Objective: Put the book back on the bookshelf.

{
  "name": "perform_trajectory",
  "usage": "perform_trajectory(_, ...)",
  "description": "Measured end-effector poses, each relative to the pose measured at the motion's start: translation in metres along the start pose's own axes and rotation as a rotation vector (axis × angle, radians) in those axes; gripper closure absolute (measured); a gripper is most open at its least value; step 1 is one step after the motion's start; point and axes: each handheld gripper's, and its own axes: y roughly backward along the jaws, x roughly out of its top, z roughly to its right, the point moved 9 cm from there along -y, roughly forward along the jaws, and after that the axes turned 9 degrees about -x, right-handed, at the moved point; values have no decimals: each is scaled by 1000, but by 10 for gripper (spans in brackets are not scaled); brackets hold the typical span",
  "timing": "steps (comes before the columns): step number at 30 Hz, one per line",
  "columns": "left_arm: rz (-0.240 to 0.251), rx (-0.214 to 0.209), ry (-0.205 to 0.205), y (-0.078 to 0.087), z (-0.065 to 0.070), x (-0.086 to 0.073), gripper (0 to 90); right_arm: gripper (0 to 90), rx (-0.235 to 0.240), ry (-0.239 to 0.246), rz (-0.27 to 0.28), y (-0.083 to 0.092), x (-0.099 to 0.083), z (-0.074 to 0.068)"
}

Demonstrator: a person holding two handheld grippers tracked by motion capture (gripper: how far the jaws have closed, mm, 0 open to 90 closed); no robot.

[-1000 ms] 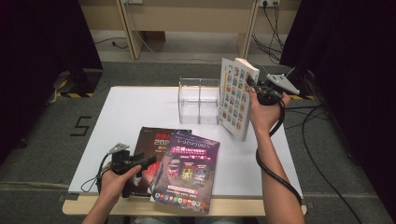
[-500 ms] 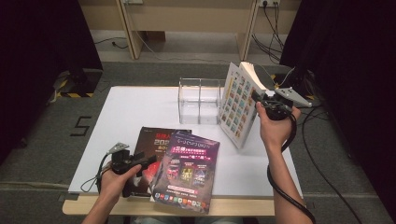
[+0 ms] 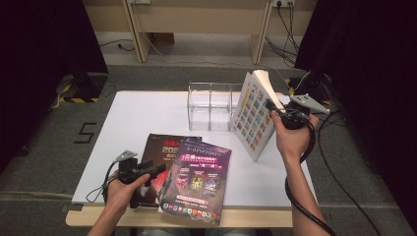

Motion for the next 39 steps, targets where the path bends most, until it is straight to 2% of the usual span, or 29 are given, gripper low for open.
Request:
perform_trajectory(2,0,-1,1,0,0,0,296,716,-9,17,-5,1,0,0)
perform_trajectory(5,0,-2,0,0,1,0,295,699,-7,16,-18,1,0,1)
perform_trajectory(9,-2,-3,-1,-1,1,0,296,666,0,20,-58,-2,4,3)
perform_trajectory(18,-4,-2,4,-1,-1,-1,296,642,12,31,-178,-21,14,8)
perform_trajectory(20,-3,-1,5,-1,-1,-1,296,635,22,26,-223,-26,13,8)
perform_trajectory(24,-4,-3,3,-1,-1,-1,296,645,17,43,-263,-31,12,8)
perform_trajectory(28,-7,-3,3,-2,-1,-1,296,705,18,54,-300,-34,12,8)
perform_trajectory(32,-10,-6,4,-3,-1,-2,296,739,18,50,-318,-35,13,6)
perform_trajectory(39,-8,-6,3,-2,-1,-1,297,742,12,58,-295,-34,16,-3)
